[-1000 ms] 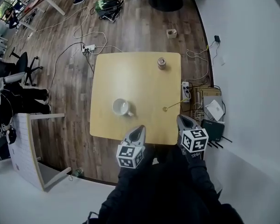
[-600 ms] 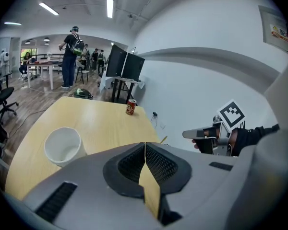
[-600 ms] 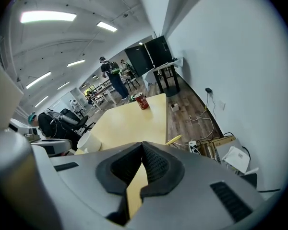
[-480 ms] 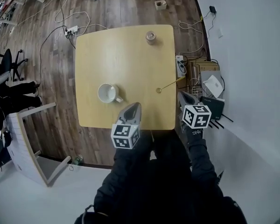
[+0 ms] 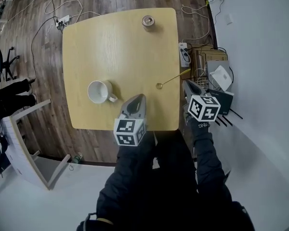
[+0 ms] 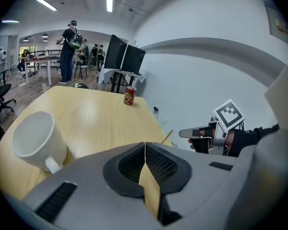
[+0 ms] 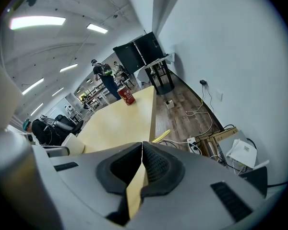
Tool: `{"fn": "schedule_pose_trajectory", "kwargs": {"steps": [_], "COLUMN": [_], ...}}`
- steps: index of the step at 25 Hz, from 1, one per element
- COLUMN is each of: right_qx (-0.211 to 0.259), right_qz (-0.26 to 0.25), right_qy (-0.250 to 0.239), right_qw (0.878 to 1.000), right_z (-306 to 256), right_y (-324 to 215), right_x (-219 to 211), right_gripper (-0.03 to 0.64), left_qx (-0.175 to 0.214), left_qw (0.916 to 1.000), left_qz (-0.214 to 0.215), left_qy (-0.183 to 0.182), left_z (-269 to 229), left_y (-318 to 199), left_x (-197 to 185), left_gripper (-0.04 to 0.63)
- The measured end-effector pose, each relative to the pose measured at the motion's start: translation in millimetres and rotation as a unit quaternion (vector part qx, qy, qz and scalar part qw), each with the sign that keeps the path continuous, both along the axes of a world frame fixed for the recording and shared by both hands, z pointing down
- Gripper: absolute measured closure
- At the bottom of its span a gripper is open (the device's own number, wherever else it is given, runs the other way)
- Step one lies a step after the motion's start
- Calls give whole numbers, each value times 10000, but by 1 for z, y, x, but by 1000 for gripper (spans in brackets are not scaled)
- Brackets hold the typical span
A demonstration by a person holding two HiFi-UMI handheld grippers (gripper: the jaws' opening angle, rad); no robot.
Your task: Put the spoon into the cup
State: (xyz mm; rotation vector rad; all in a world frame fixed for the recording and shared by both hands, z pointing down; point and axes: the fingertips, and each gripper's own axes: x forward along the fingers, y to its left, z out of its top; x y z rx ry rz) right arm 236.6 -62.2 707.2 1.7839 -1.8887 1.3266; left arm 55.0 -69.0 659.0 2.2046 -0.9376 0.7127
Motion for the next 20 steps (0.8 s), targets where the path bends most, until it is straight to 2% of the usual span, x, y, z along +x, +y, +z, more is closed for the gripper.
{"fn": "schedule_pose_trajectory", "kwargs": {"steps": [5,9,14,20], "right_qx": [258,440,534,381], "right_qz": [401,631,912,1321], "right_qy": [-178,-295,-371,-1147], "right_qw": [9987,9966,9937,9839], "right_z": [13,19,28,48], "right_y": [-14,-25,-34,-39], "right_x": [15,28,43,46], "right_gripper": [589,527,484,427], "left_qx": [30,49,6,26], "left_qw": [10000,9999,9999,10000], "left_qz": [84,115,104,60], "left_qy": [-12,-18,-89,-72], "left_z": [16,22,31,30], "left_y": [-13,-19,-22,-25], "left_x": [13,19,21,20], "left_gripper": [560,561,560,561]}}
